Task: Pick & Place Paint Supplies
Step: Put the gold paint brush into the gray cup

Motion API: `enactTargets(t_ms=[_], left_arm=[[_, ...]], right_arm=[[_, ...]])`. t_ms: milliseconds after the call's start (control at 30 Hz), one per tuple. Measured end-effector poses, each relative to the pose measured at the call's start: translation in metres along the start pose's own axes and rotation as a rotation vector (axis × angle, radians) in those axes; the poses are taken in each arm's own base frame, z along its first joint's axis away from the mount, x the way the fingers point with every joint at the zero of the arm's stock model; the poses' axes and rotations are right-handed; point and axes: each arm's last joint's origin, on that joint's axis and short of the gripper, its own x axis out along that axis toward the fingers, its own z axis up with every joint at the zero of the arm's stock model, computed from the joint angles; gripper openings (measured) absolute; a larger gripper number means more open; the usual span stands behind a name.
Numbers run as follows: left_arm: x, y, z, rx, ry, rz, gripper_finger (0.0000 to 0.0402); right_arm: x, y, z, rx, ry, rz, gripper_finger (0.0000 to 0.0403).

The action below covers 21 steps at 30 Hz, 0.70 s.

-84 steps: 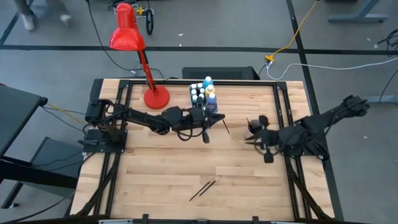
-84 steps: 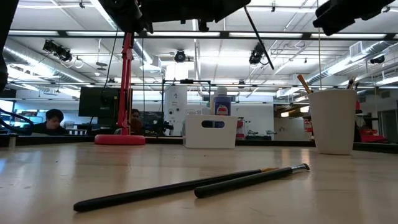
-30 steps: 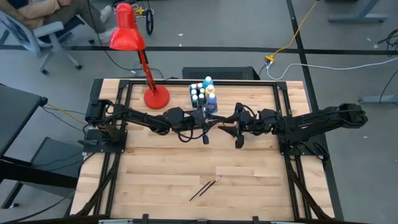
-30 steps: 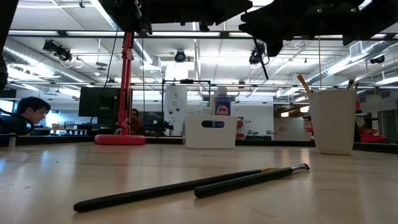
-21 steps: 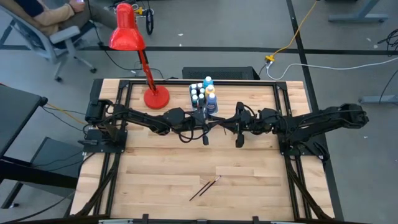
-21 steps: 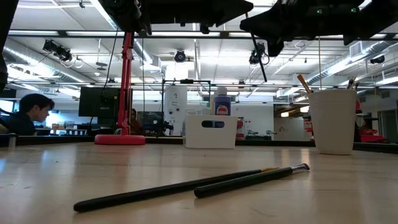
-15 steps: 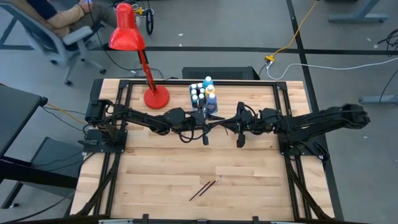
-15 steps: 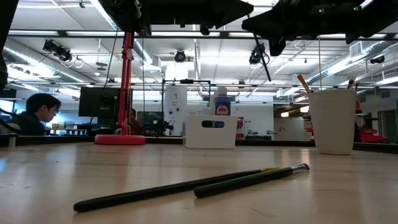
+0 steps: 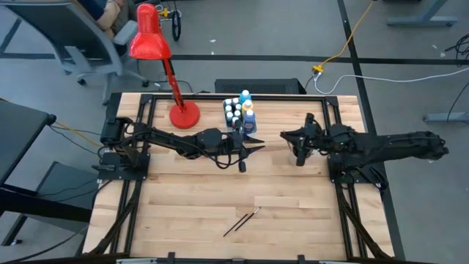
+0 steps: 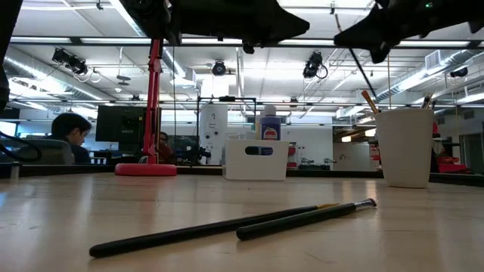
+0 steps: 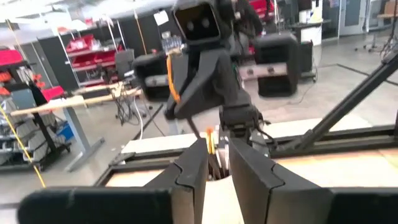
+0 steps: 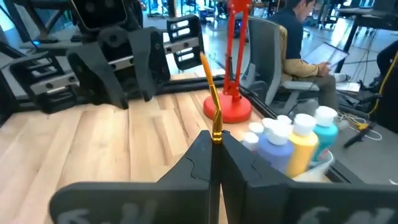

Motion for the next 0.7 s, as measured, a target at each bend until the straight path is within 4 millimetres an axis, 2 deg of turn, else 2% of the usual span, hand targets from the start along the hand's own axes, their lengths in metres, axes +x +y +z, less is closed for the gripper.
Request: enactTargets(t_ms=[167,333,467,700], left_arm=[[0.000,0.000,-0.003,0.004,0.033,0.001,0.0075],[0.000,0.000,-0.003,-0.002,0.036,0.000,0.0077],[0.000,0.000,-0.003,-0.017,0.036,0.001,0.0077],[0.000,0.000,-0.003,-0.037,0.035,0.001,0.0073]], right_arm=[[-0.018,-0.005,0.001,0.005,0.010,-0.005,0.0011],[-0.026,-0.010,-0.011,-0.021,0.136,-0.077,0.0011],[-0.028,-0.012,-0.020,-0.003,0.224,-0.136,0.0011],[-0.022,-0.009,-0.025,-0.032,0.276,-0.097,0.0031]])
